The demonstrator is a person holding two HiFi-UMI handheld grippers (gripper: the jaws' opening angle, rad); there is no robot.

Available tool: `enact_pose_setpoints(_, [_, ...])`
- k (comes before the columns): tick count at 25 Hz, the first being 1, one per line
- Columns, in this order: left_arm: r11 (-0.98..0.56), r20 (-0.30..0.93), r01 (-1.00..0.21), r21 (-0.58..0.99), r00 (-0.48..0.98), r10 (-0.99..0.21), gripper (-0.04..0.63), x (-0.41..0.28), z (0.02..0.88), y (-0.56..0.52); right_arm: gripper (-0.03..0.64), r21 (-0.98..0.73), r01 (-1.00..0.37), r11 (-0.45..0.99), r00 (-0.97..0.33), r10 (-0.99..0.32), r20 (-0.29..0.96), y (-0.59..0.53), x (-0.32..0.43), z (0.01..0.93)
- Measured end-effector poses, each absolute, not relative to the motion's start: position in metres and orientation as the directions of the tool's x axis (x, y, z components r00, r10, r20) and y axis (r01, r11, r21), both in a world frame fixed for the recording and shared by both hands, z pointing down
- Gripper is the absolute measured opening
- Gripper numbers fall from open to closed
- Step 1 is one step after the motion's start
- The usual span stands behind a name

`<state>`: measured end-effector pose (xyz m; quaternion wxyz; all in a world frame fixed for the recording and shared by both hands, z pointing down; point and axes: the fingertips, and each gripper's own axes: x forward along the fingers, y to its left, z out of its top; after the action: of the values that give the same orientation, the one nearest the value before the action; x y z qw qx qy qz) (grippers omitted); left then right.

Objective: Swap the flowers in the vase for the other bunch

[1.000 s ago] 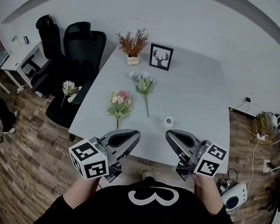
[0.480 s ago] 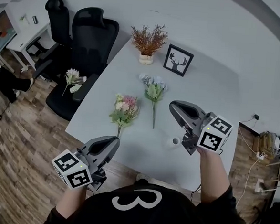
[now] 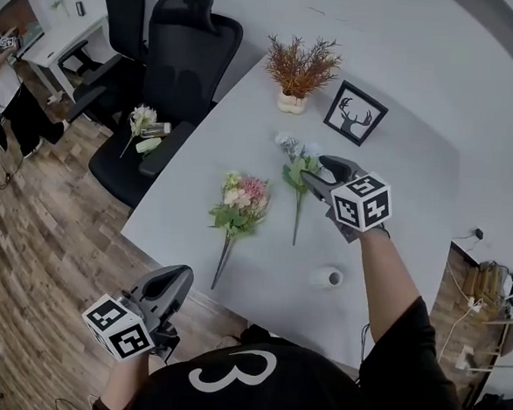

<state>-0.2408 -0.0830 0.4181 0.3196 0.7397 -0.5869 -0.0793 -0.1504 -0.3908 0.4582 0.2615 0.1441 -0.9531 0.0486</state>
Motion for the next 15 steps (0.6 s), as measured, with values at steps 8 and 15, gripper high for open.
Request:
enact_pose_setpoints(8, [-0.044, 0.302, -0.819, 0.572, 0.26, -0.917, 0.011, -0.25, 0.434, -0.075, 0.405, -0.115, -0.527, 0.842, -0.687, -0.343, 0.64, -0.455, -0.153, 0.527])
enact_pose_setpoints(15, [-0.034, 0.334, -0.811, 0.583, 0.279, -0.9, 0.011, -0.239, 0.445, -0.079, 0.419, -0.208, -0.629, 0.749, -0.612, -0.312, 0.727, -0.479, -0.159, 0.578])
